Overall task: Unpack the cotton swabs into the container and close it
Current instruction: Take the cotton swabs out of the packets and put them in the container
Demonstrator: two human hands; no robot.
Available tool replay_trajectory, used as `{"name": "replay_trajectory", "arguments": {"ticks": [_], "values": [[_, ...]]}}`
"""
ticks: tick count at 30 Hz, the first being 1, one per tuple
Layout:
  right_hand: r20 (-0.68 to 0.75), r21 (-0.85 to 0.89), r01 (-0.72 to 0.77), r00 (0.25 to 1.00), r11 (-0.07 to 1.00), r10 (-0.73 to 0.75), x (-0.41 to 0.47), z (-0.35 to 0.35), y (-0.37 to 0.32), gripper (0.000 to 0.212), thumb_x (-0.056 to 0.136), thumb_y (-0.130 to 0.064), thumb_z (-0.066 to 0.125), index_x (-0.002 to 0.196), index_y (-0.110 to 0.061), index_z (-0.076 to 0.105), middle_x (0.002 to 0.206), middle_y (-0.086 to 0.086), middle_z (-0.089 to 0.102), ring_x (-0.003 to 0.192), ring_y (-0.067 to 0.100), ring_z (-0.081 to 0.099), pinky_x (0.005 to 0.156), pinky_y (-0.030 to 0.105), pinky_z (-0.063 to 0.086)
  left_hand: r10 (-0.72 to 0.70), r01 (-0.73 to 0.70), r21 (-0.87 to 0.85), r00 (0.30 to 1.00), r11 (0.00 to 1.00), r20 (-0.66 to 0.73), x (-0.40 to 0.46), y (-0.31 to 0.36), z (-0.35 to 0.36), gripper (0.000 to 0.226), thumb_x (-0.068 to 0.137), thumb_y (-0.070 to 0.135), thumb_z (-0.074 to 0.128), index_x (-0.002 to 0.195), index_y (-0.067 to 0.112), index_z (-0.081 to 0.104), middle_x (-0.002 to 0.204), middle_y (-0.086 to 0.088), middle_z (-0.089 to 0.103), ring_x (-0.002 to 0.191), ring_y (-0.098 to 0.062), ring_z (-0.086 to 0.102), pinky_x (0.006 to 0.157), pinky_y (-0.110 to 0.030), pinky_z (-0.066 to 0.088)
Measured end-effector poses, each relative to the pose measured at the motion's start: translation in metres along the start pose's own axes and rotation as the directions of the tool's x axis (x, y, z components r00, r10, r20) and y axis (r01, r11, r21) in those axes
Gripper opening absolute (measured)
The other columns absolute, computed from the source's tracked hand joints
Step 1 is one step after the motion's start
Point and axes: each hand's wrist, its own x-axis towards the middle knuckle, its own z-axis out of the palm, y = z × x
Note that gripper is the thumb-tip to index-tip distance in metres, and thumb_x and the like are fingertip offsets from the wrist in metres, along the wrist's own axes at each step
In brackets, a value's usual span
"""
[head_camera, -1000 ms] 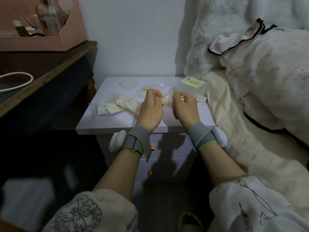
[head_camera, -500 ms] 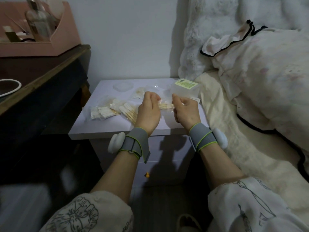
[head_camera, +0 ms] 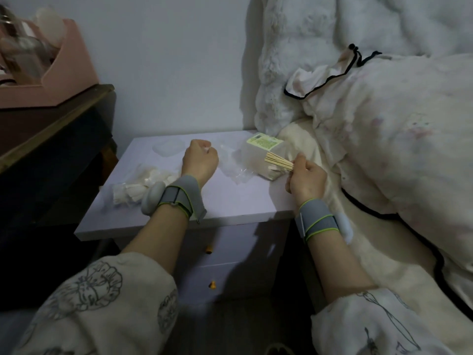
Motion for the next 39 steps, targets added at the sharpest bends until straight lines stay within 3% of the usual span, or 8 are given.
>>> {"name": "replay_trajectory", "arguments": {"ticks": [4,7,11,14,19,27,34,39], "values": [[-0.091,-0.048,0.000,0.996,0.999,-0.005,0.007,-0.005,-0.001,0.045,0.089,-0.041,0.038,0.052,-0.020,0.053,0.068,0.015,0.054,0.076,0.037,0.057,0.082,0.050,0.049,-0.001,-0.011,0.145,0.996,0.989,0.084,0.010,0.004,0.014,0.054,0.094,0.025,0.045,0.144,0.019,0.025,0.144,-0.010,0.038,0.131,-0.029,0.039,0.111,-0.040,0.028],[-0.124,-0.056,0.032,0.992,0.998,-0.038,0.009,-0.009,-0.002,0.047,0.098,-0.027,0.034,0.083,0.001,0.067,0.088,0.026,0.064,0.095,0.038,0.060,0.087,0.037,0.045,0.066,-0.075,0.388,0.997,0.919,0.036,0.010,0.011,0.023,0.066,0.093,0.032,0.046,0.148,0.024,0.012,0.152,-0.007,0.025,0.139,-0.029,0.022,0.109,-0.043,0.018],[-0.115,-0.131,0.044,0.992,0.990,-0.060,0.009,-0.012,-0.005,0.045,0.100,-0.023,0.030,0.102,0.004,0.065,0.112,0.026,0.064,0.109,0.036,0.054,0.083,0.027,0.029,0.385,-0.385,0.404,0.919,0.830,0.084,0.002,0.019,0.033,0.054,0.093,0.041,0.045,0.143,0.027,0.028,0.150,0.003,0.027,0.140,-0.018,0.010,0.105,-0.037,0.013],[-0.132,-0.199,0.056,0.988,0.978,-0.084,0.011,-0.011,-0.005,0.044,0.100,-0.023,0.030,0.104,0.003,0.066,0.113,0.026,0.063,0.109,0.036,0.054,0.084,0.028,0.029,0.428,-0.489,0.391,0.872,0.780,0.237,-0.005,0.024,0.043,0.049,0.092,0.045,0.045,0.138,0.031,0.035,0.145,0.005,0.035,0.137,-0.016,0.014,0.101,-0.034,0.013],[-0.146,-0.239,0.063,0.984,0.969,-0.100,0.011,-0.010,-0.005,0.045,0.100,-0.023,0.030,0.103,0.003,0.066,0.111,0.027,0.064,0.108,0.038,0.054,0.085,0.029,0.029,0.354,-0.471,0.456,0.879,0.755,0.320,-0.005,0.026,0.054,0.054,0.088,0.053,0.048,0.136,0.030,0.038,0.148,0.000,0.029,0.136,-0.023,0.020,0.104,-0.037,0.017],[-0.062,-0.326,0.148,0.982,0.934,-0.178,0.006,-0.004,-0.009,0.045,0.101,-0.025,0.029,0.110,0.006,0.060,0.115,0.027,0.061,0.110,0.040,0.052,0.085,0.032,0.025,0.330,-0.411,0.249,0.892,0.877,0.310,-0.009,0.031,0.053,0.048,0.086,0.040,0.059,0.128,0.023,0.043,0.133,-0.008,0.036,0.128,-0.025,0.029,0.095,-0.023,0.025],[0.095,-0.463,0.261,0.965,0.847,-0.246,-0.012,-0.003,-0.020,0.039,0.100,-0.034,0.024,0.108,-0.002,0.045,0.108,0.030,0.060,0.099,0.046,0.054,0.075,0.044,0.038,0.326,-0.367,0.128,0.909,0.921,0.261,-0.020,0.036,0.047,0.046,0.085,0.043,0.060,0.123,0.023,0.043,0.128,-0.007,0.039,0.126,-0.024,0.035,0.098,-0.026,0.032],[0.053,-0.445,0.273,0.959,0.853,-0.279,-0.016,-0.006,-0.028,0.040,0.100,-0.034,0.022,0.106,-0.004,0.047,0.108,0.028,0.061,0.099,0.045,0.054,0.072,0.041,0.034,0.325,-0.357,0.105,0.916,0.928,0.235,-0.024,0.036,0.039,0.046,0.085,0.043,0.059,0.123,0.021,0.042,0.128,-0.007,0.040,0.126,-0.024,0.035,0.103,-0.030,0.034]]}}
